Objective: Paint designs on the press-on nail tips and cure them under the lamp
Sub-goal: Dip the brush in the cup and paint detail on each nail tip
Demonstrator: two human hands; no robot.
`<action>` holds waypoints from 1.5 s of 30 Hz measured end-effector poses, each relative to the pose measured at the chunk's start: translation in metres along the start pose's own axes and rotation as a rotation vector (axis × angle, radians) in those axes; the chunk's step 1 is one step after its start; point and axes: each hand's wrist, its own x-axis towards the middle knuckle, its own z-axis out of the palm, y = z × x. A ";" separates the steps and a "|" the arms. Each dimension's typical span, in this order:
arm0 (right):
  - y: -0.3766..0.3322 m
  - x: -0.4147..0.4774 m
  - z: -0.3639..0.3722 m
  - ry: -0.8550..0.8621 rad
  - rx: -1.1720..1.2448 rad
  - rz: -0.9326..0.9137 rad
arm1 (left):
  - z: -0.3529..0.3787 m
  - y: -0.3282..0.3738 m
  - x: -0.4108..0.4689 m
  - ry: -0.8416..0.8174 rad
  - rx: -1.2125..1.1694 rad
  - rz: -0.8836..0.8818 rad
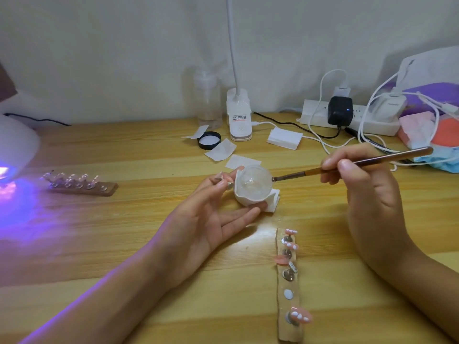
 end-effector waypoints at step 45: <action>0.003 0.009 -0.004 -0.003 0.424 0.375 | 0.001 -0.025 -0.008 0.178 0.832 0.285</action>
